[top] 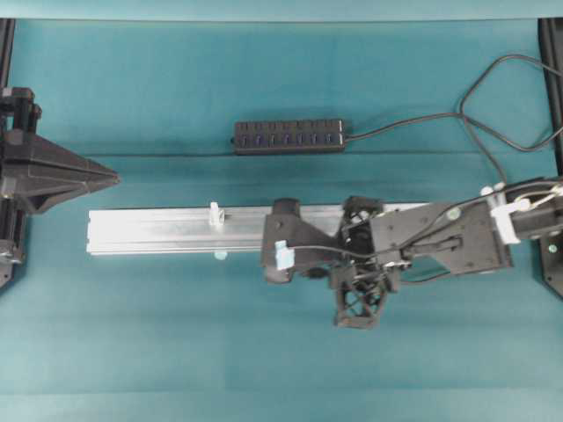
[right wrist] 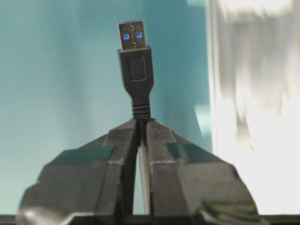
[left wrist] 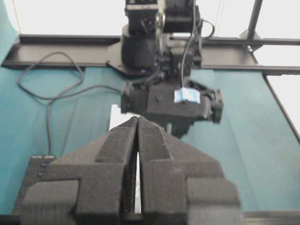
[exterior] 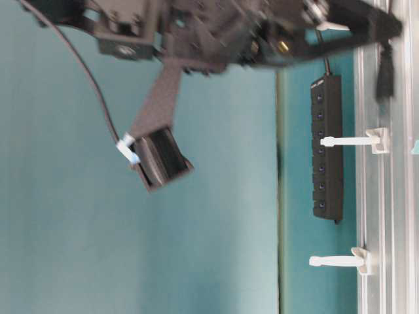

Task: Pass the USB cable through three rings with both arms.
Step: 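Lift the cable and push the plug leftward through the right ring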

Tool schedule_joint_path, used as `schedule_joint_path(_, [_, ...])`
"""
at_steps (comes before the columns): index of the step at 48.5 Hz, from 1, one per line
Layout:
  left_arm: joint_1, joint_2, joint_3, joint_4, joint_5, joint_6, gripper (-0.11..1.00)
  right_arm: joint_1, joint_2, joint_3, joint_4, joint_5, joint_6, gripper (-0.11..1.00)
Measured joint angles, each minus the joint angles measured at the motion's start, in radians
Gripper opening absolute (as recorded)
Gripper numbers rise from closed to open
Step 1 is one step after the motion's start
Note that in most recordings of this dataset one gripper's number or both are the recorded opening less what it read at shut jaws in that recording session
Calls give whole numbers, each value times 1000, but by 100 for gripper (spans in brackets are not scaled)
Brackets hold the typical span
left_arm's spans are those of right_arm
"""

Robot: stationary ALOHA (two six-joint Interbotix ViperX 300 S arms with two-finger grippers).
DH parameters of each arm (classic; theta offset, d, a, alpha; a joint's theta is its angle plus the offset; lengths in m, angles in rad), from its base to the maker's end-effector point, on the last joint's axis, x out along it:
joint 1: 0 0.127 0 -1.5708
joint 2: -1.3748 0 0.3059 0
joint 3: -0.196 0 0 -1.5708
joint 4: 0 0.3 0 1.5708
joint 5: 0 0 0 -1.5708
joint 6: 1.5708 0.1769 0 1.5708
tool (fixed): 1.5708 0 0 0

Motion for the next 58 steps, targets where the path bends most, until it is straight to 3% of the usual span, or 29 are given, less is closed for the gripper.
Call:
schedule_joint_path(14, [0,0,0,2,0,2,2,-6,-91,0,-35,123,-3,-8])
schedule_joint_path(30, [0,0,-5,0,0,-2,2,-31,-175,2,-135,245,-6,-8])
schedule_joint_path(58, [0,-2,-6,0,0,-3,2,-69,-344,202,-164,192,-44,-8])
